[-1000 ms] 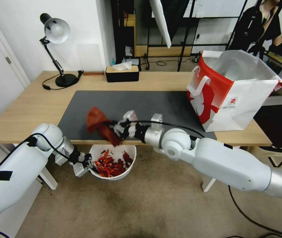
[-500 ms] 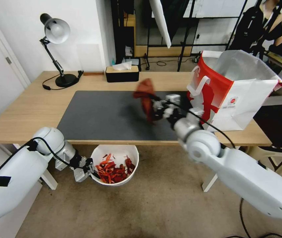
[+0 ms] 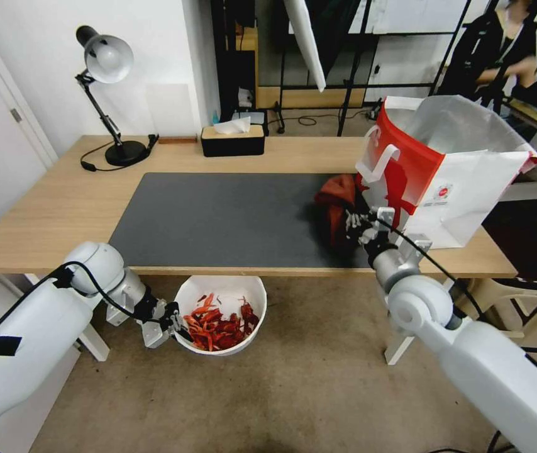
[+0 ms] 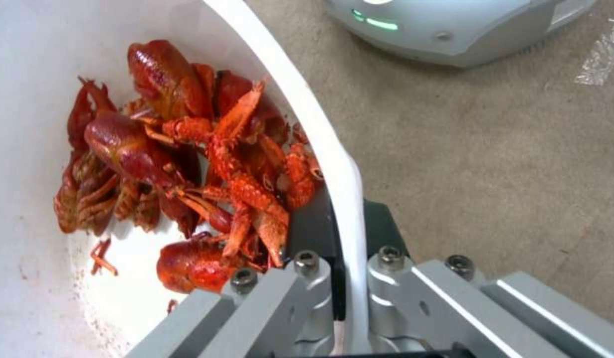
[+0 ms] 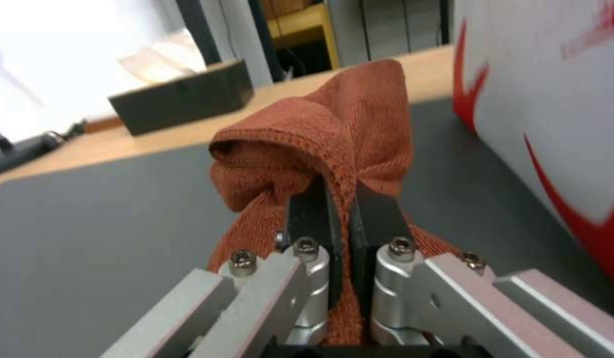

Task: Sweep shrimp from table into container with towel, then put container into takeout bag.

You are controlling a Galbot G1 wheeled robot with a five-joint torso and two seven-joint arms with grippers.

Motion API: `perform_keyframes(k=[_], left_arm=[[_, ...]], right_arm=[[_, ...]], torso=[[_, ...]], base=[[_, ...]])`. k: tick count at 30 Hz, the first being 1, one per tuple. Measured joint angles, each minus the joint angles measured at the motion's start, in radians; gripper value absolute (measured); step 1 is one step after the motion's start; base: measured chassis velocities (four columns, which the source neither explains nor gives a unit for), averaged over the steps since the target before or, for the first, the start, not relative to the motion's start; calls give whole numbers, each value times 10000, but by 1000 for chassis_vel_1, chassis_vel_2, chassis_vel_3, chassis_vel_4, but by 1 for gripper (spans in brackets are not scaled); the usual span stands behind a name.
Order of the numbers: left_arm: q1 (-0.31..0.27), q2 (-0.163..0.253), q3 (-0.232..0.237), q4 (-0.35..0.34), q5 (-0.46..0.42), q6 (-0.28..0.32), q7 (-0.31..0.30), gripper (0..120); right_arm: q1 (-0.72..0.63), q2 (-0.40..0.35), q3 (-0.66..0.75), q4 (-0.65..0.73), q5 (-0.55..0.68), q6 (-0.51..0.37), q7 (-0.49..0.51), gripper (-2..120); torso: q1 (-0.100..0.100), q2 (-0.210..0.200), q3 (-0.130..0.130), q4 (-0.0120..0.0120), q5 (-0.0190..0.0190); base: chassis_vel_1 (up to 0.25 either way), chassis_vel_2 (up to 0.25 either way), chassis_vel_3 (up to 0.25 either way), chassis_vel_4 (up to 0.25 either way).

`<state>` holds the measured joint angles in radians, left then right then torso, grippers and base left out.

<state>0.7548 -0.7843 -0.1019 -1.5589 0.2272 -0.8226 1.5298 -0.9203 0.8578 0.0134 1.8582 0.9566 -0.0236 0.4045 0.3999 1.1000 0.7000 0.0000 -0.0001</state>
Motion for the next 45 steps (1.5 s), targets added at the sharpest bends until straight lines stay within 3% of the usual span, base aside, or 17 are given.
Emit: perform_keyframes(k=[11, 19, 23, 36, 40, 45], left_arm=[[-16, -6, 14, 23, -44, 0, 0, 0], [9, 62, -17, 53, -185, 0, 0, 0], [58, 70, -52, -4, -202, 0, -1, 0], [149, 18, -108, -62, -198, 0, -1, 0], [141, 11, -116, -91, -195, 0, -2, 0], [135, 33, -145, -91, -200, 0, -2, 0]], right_arm=[[-331, 359, 67, -371, -411, -88, 64, 1], [-661, 414, 145, -208, -858, -437, 464, 24], [-907, 123, 388, 425, -998, -566, 789, 44], [-1193, -415, 988, 1374, -1106, -355, 671, 90], [-1791, -612, 1374, 1961, -1640, -110, 263, 99], [-2315, -670, 1665, 2322, -2086, 163, -18, 100]], torso=[[-1, 0, 0, 0, 1], [0, 0, 0, 0, 1], [0, 0, 0, -1, 1], [0, 0, 0, 1, 0], [0, 0, 0, -1, 0], [-1, 0, 0, -2, 1]], base=[[0, 0, 0, 0], [0, 0, 0, 0], [0, 0, 0, 0], [0, 0, 0, 0], [0, 0, 0, 0], [0, 0, 0, 0]])
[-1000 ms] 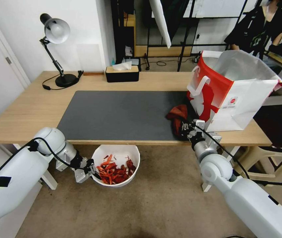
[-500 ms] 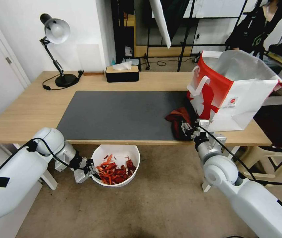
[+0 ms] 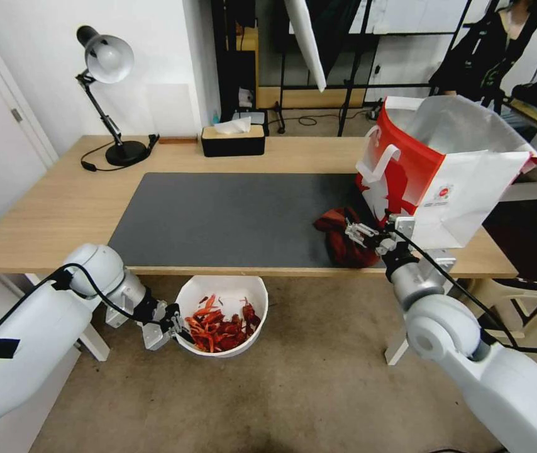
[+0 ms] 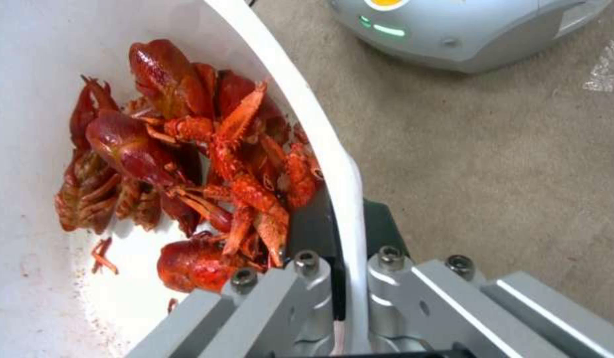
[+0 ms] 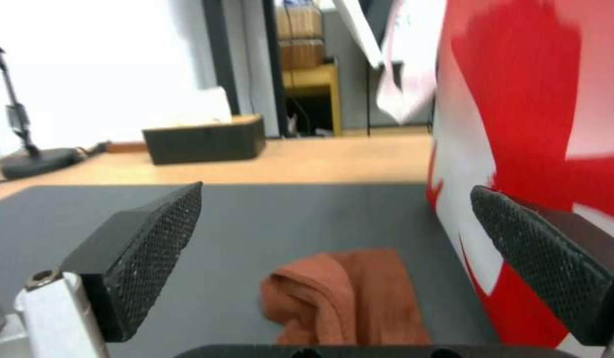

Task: Sweep shrimp from table into container with towel, then put container into takeout bag.

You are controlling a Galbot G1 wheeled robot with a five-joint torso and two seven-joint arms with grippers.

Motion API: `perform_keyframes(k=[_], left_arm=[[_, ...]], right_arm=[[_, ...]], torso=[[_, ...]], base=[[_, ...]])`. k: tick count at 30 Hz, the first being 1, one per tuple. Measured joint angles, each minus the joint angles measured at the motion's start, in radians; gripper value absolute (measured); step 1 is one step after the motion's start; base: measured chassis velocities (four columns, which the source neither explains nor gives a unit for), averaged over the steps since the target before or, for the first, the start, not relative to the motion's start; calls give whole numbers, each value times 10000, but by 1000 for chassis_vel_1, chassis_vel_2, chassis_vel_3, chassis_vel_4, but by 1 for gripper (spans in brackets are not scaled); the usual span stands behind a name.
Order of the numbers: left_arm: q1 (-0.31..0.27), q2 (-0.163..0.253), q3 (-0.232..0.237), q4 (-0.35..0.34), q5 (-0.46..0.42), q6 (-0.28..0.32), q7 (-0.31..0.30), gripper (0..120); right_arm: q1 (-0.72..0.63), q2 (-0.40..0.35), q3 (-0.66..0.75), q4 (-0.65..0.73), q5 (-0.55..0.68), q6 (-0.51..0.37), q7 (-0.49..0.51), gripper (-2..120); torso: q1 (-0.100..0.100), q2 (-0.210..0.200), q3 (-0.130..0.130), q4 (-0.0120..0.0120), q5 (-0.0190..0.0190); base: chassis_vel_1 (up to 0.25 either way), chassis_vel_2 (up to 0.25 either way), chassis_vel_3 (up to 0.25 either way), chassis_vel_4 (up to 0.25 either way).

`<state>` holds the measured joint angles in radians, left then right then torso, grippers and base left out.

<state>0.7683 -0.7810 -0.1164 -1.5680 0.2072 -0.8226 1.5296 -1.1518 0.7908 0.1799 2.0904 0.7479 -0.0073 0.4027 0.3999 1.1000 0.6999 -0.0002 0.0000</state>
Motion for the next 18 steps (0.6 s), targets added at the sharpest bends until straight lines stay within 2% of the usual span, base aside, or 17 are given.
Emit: perform_keyframes(k=[7, 12, 18], left_arm=[[34, 13, -83, 1, -35, 0, 0, 0], [80, 64, -90, -7, -55, 0, 0, 0], [227, 207, 17, -100, -10, 0, -1, 0]], right_arm=[[-1396, 299, 692, 591, -1240, 932, -746, 100], [-2706, 1172, 1127, 538, -2333, 1902, -1345, 100], [-3282, 1837, 1271, 187, -3079, 2285, -1380, 100]], torso=[[1, 0, 0, 2, -1], [0, 0, -1, 0, -3], [0, 0, 1, 2, 0]], base=[[0, 0, 0, 0], [0, 0, 0, 0], [0, 0, 0, 0]])
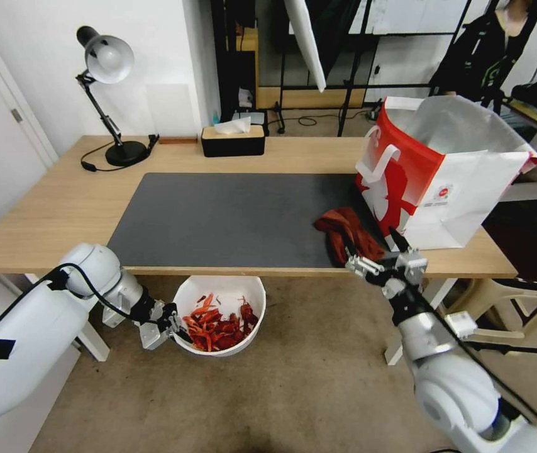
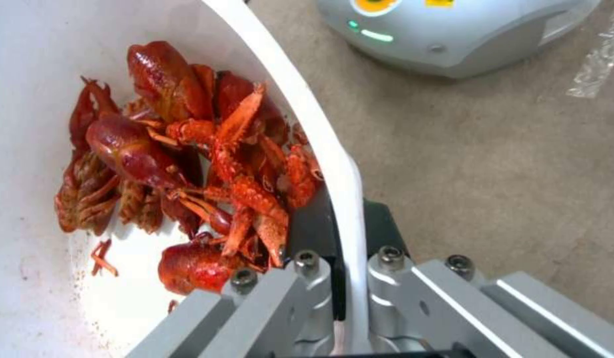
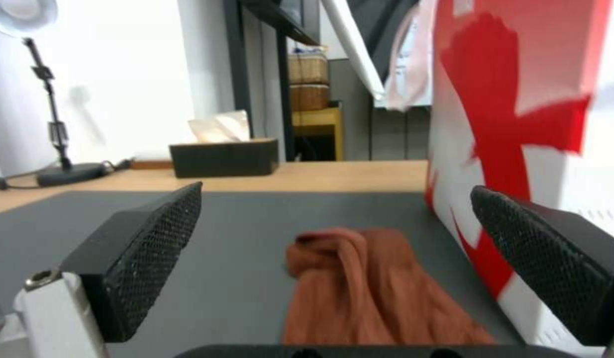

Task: Sweep shrimp from table into container with towel, then put container into takeout bag.

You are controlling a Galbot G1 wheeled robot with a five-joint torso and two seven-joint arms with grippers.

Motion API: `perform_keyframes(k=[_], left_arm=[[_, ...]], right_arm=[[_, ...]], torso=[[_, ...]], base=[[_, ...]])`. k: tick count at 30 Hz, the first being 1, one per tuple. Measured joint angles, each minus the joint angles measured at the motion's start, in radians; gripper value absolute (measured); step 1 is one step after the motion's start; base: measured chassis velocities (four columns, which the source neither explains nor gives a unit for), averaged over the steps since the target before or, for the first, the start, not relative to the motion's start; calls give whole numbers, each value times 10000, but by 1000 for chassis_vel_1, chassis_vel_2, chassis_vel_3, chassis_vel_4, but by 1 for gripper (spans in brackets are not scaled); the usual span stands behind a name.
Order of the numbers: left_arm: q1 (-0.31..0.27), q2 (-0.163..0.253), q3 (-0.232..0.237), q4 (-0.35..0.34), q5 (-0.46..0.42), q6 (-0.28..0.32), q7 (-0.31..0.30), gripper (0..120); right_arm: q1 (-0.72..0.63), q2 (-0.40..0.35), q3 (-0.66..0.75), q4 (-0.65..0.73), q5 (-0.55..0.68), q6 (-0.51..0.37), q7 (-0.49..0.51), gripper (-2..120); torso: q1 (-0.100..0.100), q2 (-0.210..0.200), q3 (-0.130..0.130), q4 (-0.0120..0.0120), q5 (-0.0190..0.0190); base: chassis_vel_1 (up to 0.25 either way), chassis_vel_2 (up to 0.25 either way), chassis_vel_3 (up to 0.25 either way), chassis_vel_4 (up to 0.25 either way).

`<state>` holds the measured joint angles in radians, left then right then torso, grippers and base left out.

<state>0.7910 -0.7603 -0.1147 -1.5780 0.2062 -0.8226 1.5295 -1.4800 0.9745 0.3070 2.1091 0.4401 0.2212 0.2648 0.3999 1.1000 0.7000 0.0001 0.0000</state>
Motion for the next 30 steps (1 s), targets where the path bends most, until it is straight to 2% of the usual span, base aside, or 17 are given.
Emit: perform_keyframes(k=[7, 10, 11, 15, 16, 19, 23, 29, 30], left_arm=[[395, 48, 50, -341, 155, 0, 0, 0], [880, 202, -40, -927, 148, 0, 0, 0], [880, 202, -40, -927, 148, 0, 0, 0], [1454, 540, -196, -2006, 3, 0, 1, 0], [1454, 540, -196, -2006, 3, 0, 1, 0], [1769, 862, -302, -2728, -249, 0, 1, 0], [1891, 1074, -424, -3146, -504, 0, 1, 0], [1860, 1296, -499, -3363, -794, 48, 2, 0], [1762, 1470, -503, -3508, -1023, 144, 2, 0]], right_arm=[[-498, 462, 169, -197, -613, 345, -233, 100], [-896, 742, 393, -443, -945, 872, -621, 100], [-896, 742, 393, -443, -945, 872, -621, 100], [-1198, 1173, 572, -815, -1425, 1544, -901, 100], [-1198, 1173, 572, -815, -1425, 1544, -901, 100], [-1301, 1392, 578, -870, -1579, 1805, -1030, 100], [-1423, 1532, 533, -871, -1712, 1967, -1060, 100], [-1505, 1591, 537, -870, -1804, 2075, -1080, 100], [-1557, 1603, 572, -867, -1849, 2130, -1115, 100]], torso=[[0, 0, 0, 0, -1], [1, 0, 0, 0, -1], [1, 0, 0, 0, -1], [2, -1, -1, -1, 0], [2, -1, -1, -1, 0], [1, -1, -1, 0, 0], [1, -1, -1, 0, -1], [2, -2, -1, -1, 0], [2, -2, -1, 1, -3]], base=[[0, 0, 0, 0], [0, 0, 0, 0], [0, 0, 0, 0], [0, 0, 0, 0], [0, 0, 0, 0], [0, 0, 0, 0], [0, 0, 0, 0], [0, 0, 0, 0], [0, 0, 0, 0]])
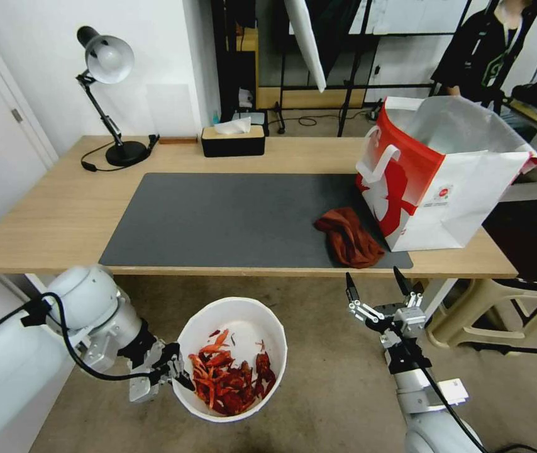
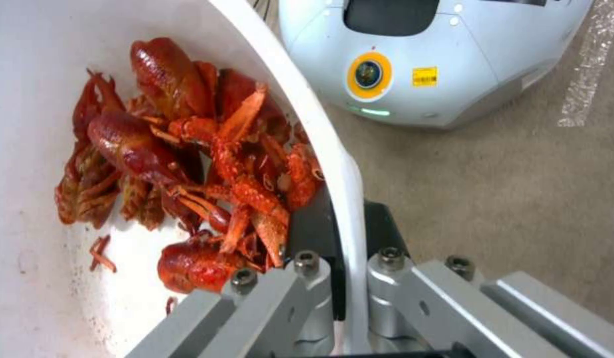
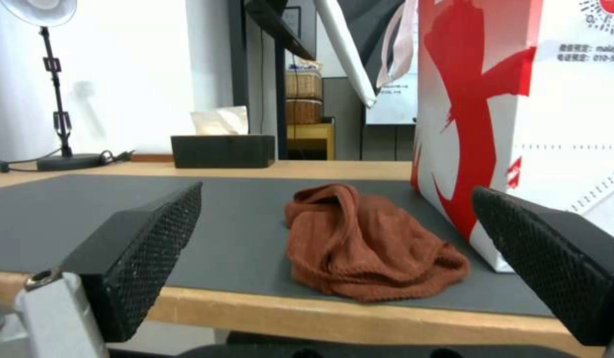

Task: Sweep shrimp from table into container with towel, then put container into takeout bag.

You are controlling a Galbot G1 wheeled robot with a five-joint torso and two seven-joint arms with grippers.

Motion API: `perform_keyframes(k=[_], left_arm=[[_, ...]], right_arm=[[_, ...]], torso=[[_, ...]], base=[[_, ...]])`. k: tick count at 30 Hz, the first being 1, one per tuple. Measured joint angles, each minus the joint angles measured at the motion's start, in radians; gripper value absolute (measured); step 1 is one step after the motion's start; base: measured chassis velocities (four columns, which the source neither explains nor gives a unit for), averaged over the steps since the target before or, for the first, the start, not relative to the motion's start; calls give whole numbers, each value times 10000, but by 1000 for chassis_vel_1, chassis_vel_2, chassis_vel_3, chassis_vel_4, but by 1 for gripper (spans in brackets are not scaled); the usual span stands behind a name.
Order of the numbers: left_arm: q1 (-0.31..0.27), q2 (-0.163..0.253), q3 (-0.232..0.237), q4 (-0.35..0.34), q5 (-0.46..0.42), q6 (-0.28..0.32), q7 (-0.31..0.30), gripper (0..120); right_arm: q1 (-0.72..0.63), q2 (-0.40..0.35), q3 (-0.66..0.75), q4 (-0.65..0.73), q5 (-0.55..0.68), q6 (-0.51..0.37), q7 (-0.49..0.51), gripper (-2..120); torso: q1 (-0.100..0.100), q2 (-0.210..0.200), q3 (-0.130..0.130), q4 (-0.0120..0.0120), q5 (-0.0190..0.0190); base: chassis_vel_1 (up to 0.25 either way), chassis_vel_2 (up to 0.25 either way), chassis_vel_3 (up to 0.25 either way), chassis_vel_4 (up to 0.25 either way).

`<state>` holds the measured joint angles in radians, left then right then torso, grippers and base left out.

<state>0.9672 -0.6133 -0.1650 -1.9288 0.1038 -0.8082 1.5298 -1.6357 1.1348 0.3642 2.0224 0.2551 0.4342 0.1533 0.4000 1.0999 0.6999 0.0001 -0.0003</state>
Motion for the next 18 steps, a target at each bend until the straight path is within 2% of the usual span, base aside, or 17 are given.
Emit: perform_keyframes(k=[5, 7, 9, 12, 13, 15, 17, 18], left_arm=[[-166, 232, 11, -163, -288, 136, 0, 0], [-422, 501, 62, -353, -630, 345, 0, 0], [-1032, 910, 248, -546, -1407, 697, 0, 0], [-1259, 1020, 322, -588, -1623, 796, 0, 0], [-1890, 1335, 481, -659, -2205, 1024, -4, 0], [-1997, 1392, 498, -660, -2319, 1066, -13, 0], [-2360, 1699, 511, -628, -2751, 1214, -165, 0], [-2360, 1699, 511, -628, -2751, 1214, -165, 0]], right_arm=[[-65, 1, 44, 8, -11, 40, -12, 100], [-170, -10, 92, 17, -17, 87, -20, 100], [-293, -16, 147, 44, -17, 132, -35, 100], [-304, -14, 155, 43, -17, 141, -35, 100], [-349, 27, 123, 43, -53, 154, -44, 100], [-358, 45, 105, 43, -74, 155, -49, 100], [-338, 76, -23, 31, -108, 156, -99, 100], [-338, 76, -23, 31, -108, 156, -99, 100]], torso=[[0, 0, 0, -2, 2], [-1, 0, 0, -1, 6], [0, 0, 1, -3, 4], [0, 0, 1, -1, 3], [0, 0, 1, -4, 4], [0, 1, 1, -3, 5], [0, 0, 1, -2, 3], [0, 0, 1, -2, 3]], base=[[0, 0, 0, 0], [0, 0, 0, 0], [0, 0, 0, 0], [0, 0, 0, 0], [0, 0, 0, 0], [0, 0, 0, 0], [0, 0, 0, 0], [0, 0, 0, 0]])
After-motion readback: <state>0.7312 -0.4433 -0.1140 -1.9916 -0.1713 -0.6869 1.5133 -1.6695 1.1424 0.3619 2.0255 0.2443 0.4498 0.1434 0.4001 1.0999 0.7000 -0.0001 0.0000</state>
